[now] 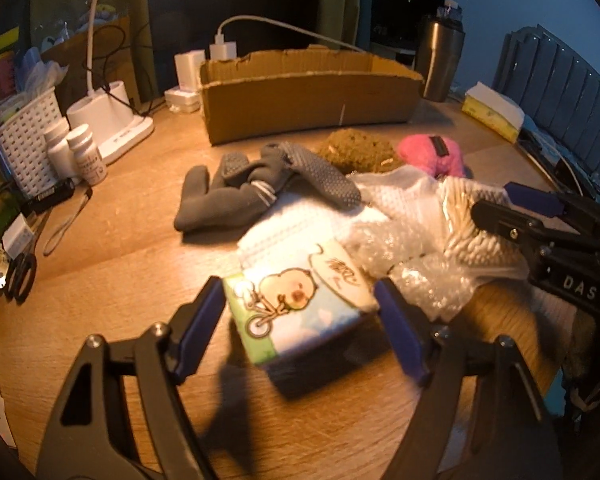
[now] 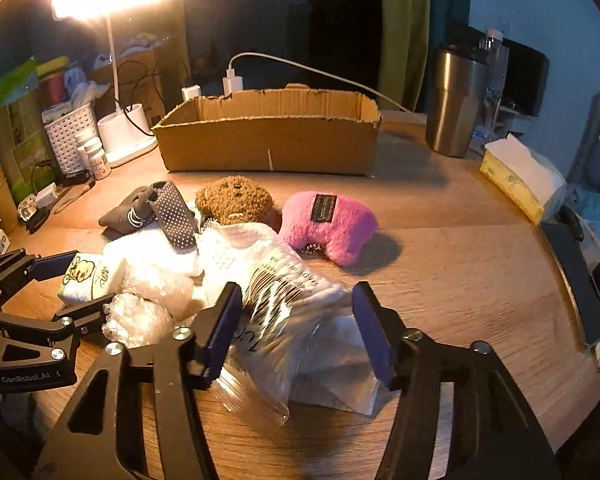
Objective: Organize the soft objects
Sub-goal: 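Lower the left tool to the cartoon pack while the right tool approaches the cotton swab bag, then close the left tool on the cartoon pack while the right tool grips the cotton swab bag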
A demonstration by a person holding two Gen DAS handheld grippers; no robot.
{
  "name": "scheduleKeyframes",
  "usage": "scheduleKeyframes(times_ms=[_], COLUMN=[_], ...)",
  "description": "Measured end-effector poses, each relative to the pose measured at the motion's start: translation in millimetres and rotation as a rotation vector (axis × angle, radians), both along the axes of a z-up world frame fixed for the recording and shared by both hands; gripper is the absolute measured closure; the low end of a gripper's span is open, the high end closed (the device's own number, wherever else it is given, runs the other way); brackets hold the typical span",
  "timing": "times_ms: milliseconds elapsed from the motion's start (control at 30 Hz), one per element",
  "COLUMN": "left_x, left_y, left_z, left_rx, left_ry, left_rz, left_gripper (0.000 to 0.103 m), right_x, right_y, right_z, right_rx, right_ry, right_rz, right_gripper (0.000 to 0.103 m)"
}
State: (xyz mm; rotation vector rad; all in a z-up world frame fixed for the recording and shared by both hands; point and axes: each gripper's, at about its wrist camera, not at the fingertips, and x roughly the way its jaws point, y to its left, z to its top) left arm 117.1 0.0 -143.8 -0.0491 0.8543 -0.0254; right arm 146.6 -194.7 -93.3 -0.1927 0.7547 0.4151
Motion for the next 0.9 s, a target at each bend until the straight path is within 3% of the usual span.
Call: scheduleKeyframes(times_ms=[167, 200, 233, 400, 467, 533, 600, 900], left_x=[-7.0, -8.2, -10.0, -15.4, -16.8, -16.9, -17.2, -18.4], left_y=[2.6, 3.3, 3.5, 3.9, 4.3, 5.4, 6.2, 14.8], left_z=[11.8, 14.0, 17.1, 31.7, 34.1, 35.1, 34.9, 31.0], left_rx=[-0.018, -0.023, -0.026, -0.029, -0.030, -0.034, -0.036, -0.044], left_ry=[-0.051, -0.061, -0.072, -0.128, -0.142, -0.148, -0.152, -0.152], left_rz=[0.009, 0.010, 0.011, 0.016, 0.018, 0.023, 0.027, 0.045], left_gripper=[0.026, 0.026, 0.026, 0.026, 0.026, 0.026, 0.026, 0.026], right_x=[-5.1, -5.8, -6.4, -5.6, -4.4, -3.9, -2.2, 6.5], right_y=[0.5, 0.4, 0.1, -5.2, -8.2, -11.1, -11.2, 2.5], right_z=[8.8, 10.0, 10.8, 9.8, 8.0, 6.1, 3.9, -9.1], right_rx=[0.000, -0.001, -0.005, 0.023, 0.034, 0.042, 0.048, 0.052], right_ry=[-0.032, -0.036, -0.040, -0.018, -0.006, 0.002, 0.011, 0.057], right_rz=[0.008, 0.010, 0.007, 0.006, -0.008, -0.012, -0.017, -0.005], right_gripper=[0.074, 0.091, 0.096, 0.096, 0.086, 0.054, 0.039, 0.035])
